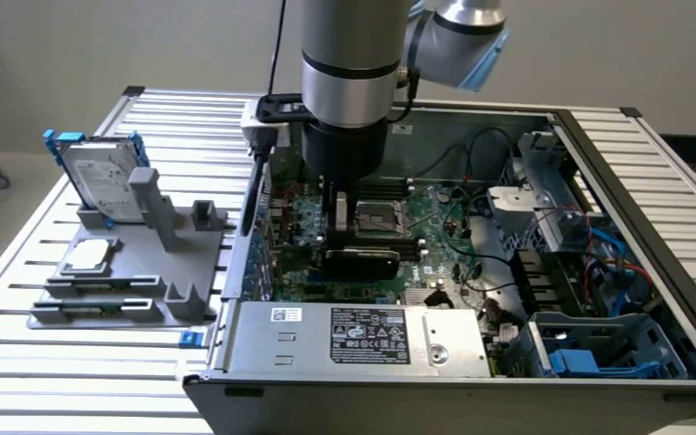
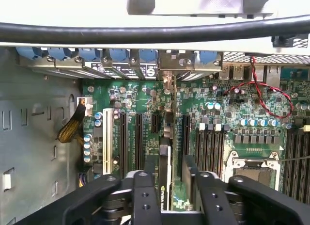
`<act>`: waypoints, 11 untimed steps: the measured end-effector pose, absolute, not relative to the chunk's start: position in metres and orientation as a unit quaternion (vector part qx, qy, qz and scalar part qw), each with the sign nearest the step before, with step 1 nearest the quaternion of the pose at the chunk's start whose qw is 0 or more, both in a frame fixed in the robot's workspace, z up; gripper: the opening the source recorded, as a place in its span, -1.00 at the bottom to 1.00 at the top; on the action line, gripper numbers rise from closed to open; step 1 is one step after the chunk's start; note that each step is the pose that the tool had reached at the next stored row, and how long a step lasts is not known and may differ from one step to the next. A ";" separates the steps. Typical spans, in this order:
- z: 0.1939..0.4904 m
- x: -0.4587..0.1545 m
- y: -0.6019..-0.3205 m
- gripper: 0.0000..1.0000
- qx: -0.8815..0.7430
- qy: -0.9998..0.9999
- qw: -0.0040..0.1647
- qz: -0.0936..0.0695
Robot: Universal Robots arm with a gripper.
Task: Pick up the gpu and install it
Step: 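Insert the gpu into the slot, then press down on the gpu until it lock into place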
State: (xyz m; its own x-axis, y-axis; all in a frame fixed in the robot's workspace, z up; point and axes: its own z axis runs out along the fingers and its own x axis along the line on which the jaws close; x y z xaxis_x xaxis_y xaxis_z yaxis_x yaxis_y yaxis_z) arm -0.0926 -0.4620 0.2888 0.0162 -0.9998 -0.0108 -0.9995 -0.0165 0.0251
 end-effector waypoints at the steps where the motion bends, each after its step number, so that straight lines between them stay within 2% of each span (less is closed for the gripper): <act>1: 0.289 -0.093 -0.462 -0.37 0.713 -0.701 0.005 -0.013; 4: 0.289 -0.093 -0.462 -0.73 0.713 -0.701 0.005 -0.013; 11: 0.289 -0.092 -0.462 -0.79 0.713 -0.701 0.005 -0.013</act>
State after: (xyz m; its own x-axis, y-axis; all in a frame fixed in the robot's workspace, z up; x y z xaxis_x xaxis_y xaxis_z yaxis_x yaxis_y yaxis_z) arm -0.0924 -0.4620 0.2890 0.0164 -0.9998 -0.0105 -0.9995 -0.0167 0.0253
